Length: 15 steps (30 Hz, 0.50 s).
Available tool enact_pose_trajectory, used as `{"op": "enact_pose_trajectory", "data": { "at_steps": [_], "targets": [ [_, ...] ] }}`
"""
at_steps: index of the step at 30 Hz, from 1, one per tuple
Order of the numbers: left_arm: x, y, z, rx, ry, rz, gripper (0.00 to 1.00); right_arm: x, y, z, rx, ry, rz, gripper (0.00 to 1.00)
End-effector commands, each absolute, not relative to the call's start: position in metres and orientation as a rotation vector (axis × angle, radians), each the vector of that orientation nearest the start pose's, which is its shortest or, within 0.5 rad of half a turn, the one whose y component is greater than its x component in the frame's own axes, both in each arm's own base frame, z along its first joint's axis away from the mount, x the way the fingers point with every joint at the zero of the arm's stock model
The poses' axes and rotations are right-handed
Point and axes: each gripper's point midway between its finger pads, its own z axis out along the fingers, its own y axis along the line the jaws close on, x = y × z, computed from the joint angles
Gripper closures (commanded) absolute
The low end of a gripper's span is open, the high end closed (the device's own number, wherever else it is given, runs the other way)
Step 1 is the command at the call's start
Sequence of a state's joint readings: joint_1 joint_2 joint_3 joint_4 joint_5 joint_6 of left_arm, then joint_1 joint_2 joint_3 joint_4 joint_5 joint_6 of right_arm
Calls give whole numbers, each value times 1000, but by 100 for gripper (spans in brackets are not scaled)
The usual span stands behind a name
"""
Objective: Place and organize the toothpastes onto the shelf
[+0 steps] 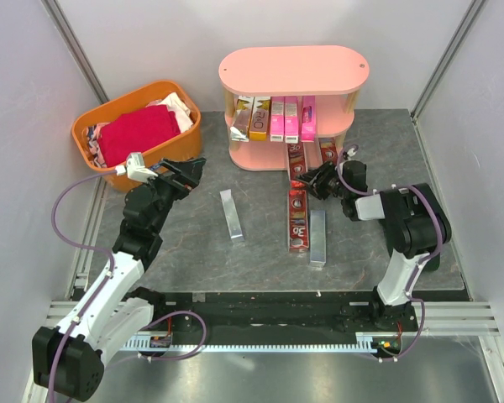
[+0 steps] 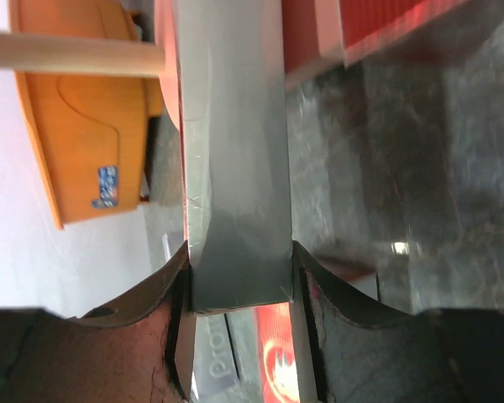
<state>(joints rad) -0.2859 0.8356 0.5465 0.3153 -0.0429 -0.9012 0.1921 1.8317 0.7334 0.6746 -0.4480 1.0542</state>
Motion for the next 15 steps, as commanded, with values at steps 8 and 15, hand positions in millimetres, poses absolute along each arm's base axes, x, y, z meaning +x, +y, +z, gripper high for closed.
{"op": "enact_pose_trajectory", "data": {
  "at_steps": [8, 15],
  "targets": [
    [327, -119, 303, -462, 1480, -879, 0, 469, 173, 99, 637, 1914, 1231, 86],
    [327, -120, 304, -451, 1482, -883, 0, 483, 161, 81, 707, 1924, 1242, 83]
  ]
}}
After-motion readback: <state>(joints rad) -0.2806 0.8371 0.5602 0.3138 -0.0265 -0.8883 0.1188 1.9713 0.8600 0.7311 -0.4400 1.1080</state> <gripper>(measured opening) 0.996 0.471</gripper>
